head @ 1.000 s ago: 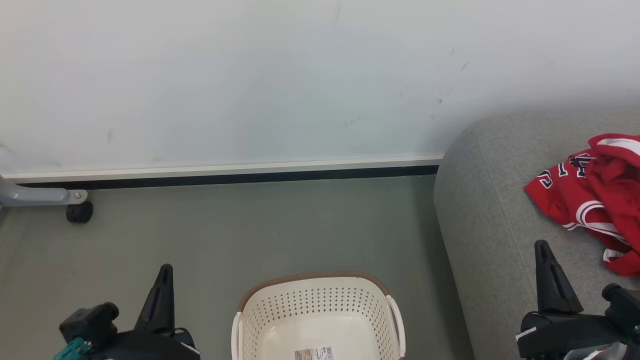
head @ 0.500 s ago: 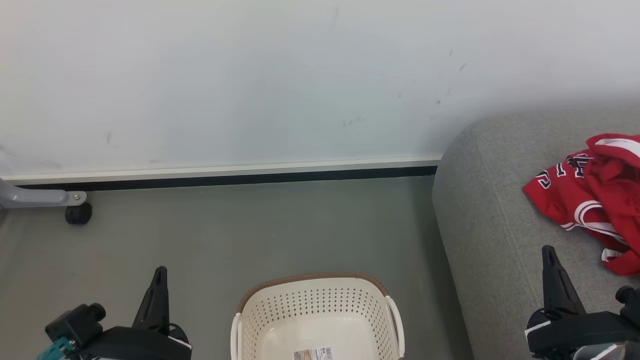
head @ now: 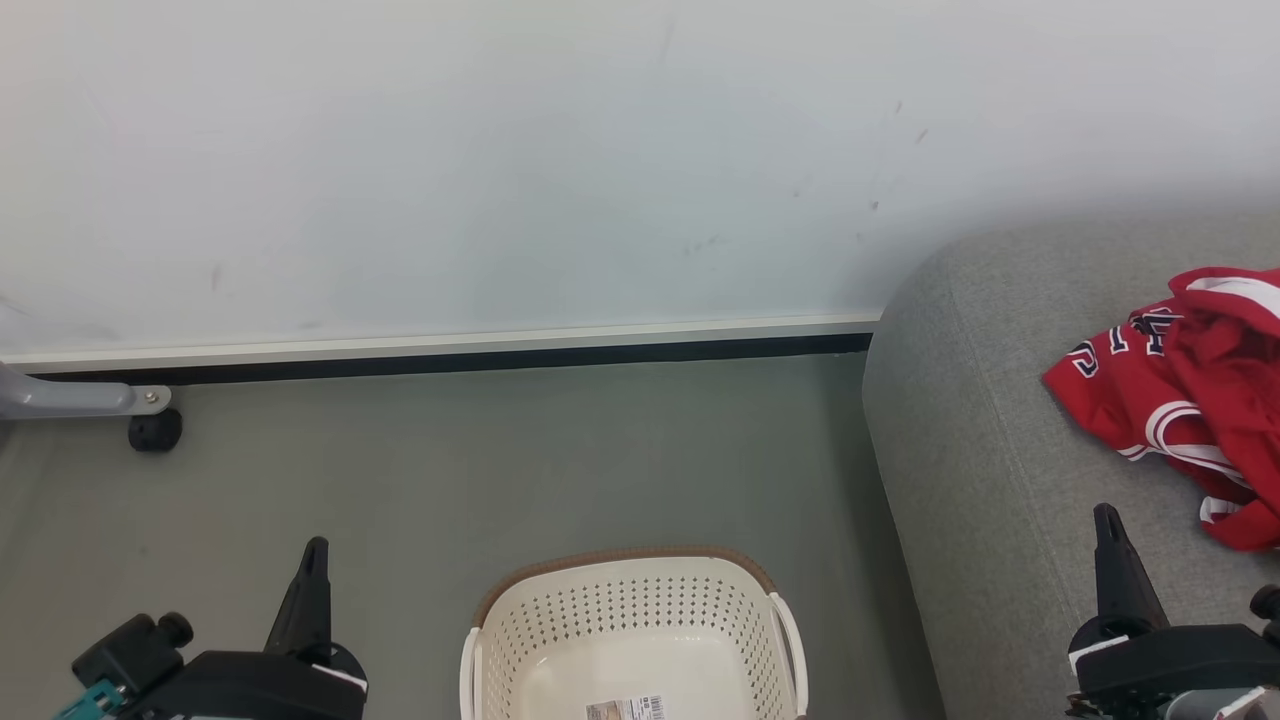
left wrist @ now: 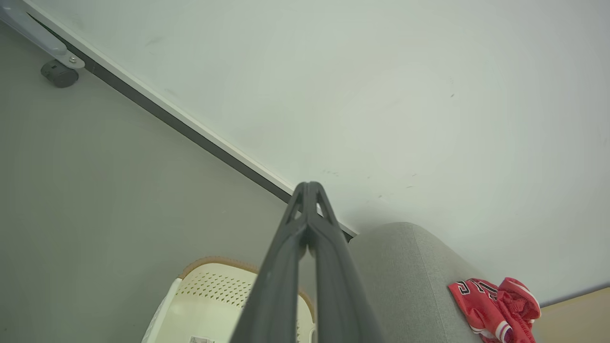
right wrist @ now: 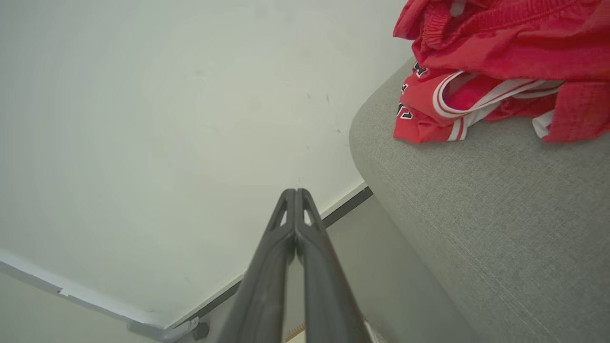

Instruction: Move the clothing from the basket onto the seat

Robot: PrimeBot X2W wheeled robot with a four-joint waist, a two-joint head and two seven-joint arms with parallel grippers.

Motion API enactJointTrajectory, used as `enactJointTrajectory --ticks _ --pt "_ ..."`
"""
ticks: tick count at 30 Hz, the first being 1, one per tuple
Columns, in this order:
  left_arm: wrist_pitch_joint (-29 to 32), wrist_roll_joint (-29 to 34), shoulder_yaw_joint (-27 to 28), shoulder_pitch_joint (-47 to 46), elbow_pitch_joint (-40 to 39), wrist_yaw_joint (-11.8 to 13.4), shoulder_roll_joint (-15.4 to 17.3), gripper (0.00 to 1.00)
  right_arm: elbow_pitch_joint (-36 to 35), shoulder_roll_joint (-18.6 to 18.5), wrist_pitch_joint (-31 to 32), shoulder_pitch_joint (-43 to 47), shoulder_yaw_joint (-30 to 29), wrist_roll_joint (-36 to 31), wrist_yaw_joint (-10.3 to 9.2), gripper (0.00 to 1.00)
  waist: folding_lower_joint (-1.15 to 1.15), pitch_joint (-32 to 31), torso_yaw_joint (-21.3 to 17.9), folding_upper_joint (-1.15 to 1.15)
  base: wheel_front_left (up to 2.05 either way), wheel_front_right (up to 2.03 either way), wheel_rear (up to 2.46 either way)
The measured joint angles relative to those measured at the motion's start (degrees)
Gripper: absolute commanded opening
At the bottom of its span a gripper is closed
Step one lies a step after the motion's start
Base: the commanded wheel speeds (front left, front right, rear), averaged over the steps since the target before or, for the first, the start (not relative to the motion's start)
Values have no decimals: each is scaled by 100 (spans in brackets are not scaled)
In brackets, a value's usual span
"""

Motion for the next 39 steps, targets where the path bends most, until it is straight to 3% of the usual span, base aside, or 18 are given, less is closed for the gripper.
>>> enactJointTrajectory --ticks 39 --pt "734 -2089 766 -21 159 -409 -390 0 413 390 740 -106 -662 2590 324 0 0 -35 -43 0 0 0 0"
